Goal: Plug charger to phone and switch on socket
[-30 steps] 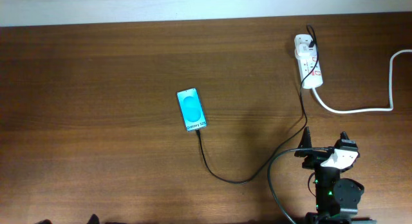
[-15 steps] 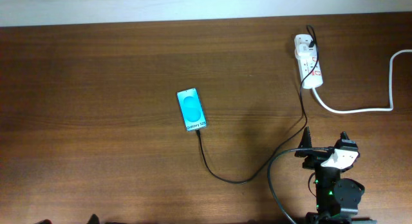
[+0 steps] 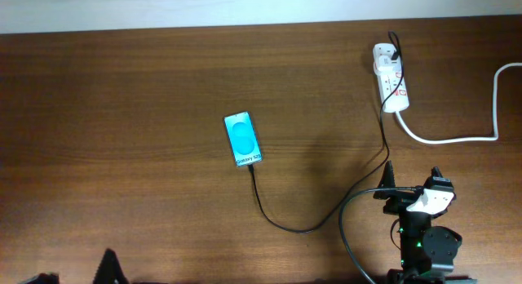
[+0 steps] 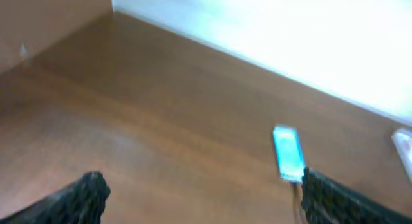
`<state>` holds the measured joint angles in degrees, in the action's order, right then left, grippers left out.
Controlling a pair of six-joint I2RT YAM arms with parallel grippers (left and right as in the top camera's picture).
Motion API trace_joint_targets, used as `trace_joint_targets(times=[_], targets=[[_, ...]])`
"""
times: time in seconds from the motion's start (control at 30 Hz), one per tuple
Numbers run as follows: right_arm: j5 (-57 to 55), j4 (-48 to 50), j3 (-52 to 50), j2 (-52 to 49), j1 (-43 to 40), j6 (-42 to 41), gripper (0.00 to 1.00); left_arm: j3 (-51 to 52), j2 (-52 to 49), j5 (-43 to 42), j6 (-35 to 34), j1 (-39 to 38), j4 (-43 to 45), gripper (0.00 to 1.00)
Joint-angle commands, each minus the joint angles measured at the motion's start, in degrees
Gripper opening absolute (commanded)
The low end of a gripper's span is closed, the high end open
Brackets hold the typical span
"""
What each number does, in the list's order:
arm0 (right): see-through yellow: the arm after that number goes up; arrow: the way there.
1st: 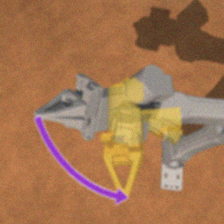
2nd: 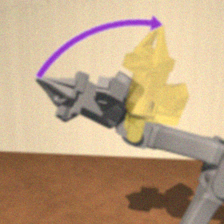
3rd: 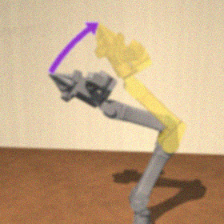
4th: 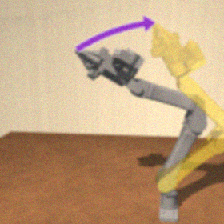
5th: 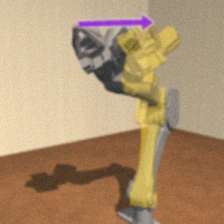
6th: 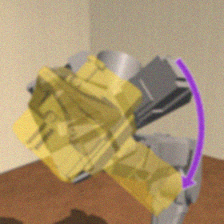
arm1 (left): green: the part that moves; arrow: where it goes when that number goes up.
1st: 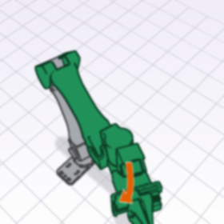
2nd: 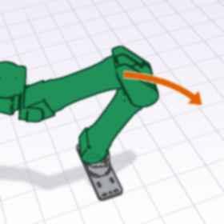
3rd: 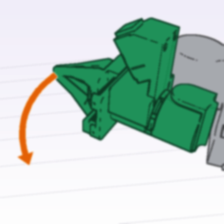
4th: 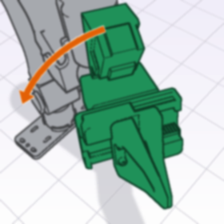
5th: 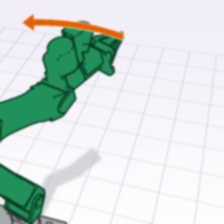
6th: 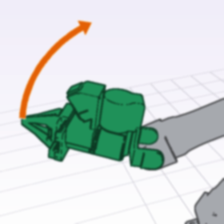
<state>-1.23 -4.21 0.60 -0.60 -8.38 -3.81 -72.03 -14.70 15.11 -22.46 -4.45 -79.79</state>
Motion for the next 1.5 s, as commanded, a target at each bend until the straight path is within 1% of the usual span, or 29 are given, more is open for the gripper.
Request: trace_joint_targets(times=[0.0, 0.03, 0.1, 0.13, 0.2, 0.23, 0.33, 0.47, 0.57, 0.63, 0.7, 0.87, 0.93, 1.0, 1.1, 1.2, 1.47], targets=[[0.3, -0.5, -0.3, 0.2, -0.3, 0.4, 0.98, 13.4, 8.7, 0.1, 1.6, 2.0, 7.6, 0.99], [0.3, -0.5, -0.3, 0.2, -0.3, 0.4, 0.98, 17.7, 10.7, -0.5, 2.8, 2.9, 10.8, 0.99], [0.3, -0.5, -0.3, 0.2, -0.3, 0.4, 0.98, 26.3, 14.4, -4.7, 9.5, 3.2, 21.2, 0.99], [0.3, -0.5, -0.3, 0.2, -0.3, 0.4, 0.98, 29.2, 14.3, -4.9, 10.1, 3.5, 25.3, 0.99], [0.3, -0.5, -0.3, 0.2, -0.3, 0.4, 0.98, 33.4, 14.4, -4.8, 13.2, 3.5, 31.6, 0.99], [0.3, -0.5, -0.3, 0.2, -0.3, 0.4, 0.98, 36.5, 14.4, -4.8, 15.3, 3.5, 36.3, 0.99], [0.3, -0.5, -0.3, 0.2, -0.3, 0.4, 0.98, 44.6, 14.4, -5.3, 16.2, 3.5, 46.2, 0.99], [0.3, -0.5, -0.3, 0.2, -0.3, 0.4, 0.98, 50.4, 14.4, -7.0, 18.3, 3.5, 51.6, 0.99], [0.3, -0.5, -0.3, 0.2, -0.3, 0.4, 0.98, 55.4, 14.4, -7.0, 19.8, 3.5, 58.3, 0.99], [0.3, -0.5, -0.3, 0.2, -0.3, 0.4, 0.98, 60.0, 14.4, -7.4, 19.9, 3.5, 65.4, 0.99], [0.3, -0.5, -0.3, 0.2, -0.3, 0.4, 0.98, 64.3, 14.4, -11.3, 24.9, 3.5, 72.1, 0.99], [0.3, -0.5, -0.3, 0.2, -0.3, 0.4, 0.98, 67.6, 14.4, -11.5, 25.8, 3.5, 73.9, 0.99], [0.3, -0.5, -0.3, 0.2, -0.3, 0.4, 0.98, 71.6, 14.4, -14.2, 25.9, 3.5, 80.9, 0.99], [0.3, -0.5, -0.3, 0.2, -0.3, 0.4, 0.98, 71.5, 14.4, -14.9, 26.3, 3.5, 80.3, 0.99], [0.3, -0.5, -0.3, 0.2, -0.3, 0.4, 0.98, 71.5, 14.4, -15.2, 27.0, 3.4, 75.0, 0.99], [0.3, -0.5, -0.3, 0.2, -0.3, 0.4, 0.99, 71.5, 14.4, -15.4, 29.0, 3.4, 75.0, 0.99], [0.3, -0.5, -0.3, 0.2, -0.3, 0.4, 0.98, 71.5, 14.4, -15.8, 29.9, 3.5, 74.9, 0.99]])
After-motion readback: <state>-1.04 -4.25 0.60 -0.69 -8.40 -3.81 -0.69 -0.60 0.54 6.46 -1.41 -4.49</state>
